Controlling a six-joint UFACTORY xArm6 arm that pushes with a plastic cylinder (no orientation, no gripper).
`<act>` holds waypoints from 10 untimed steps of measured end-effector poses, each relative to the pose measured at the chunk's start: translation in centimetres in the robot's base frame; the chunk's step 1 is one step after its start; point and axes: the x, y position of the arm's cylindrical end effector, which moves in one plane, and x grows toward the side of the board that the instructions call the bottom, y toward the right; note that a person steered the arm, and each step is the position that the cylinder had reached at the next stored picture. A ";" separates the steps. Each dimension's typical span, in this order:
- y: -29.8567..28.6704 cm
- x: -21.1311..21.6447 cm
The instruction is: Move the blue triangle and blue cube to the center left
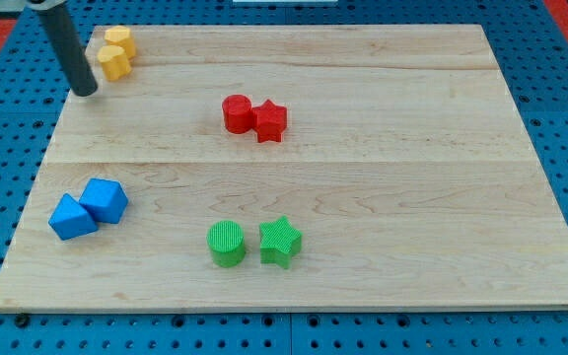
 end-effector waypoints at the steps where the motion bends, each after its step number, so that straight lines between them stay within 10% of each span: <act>1: -2.0 4.4; 4: -2.5 22.6; 9: 14.8 13.0; 10: 4.2 10.4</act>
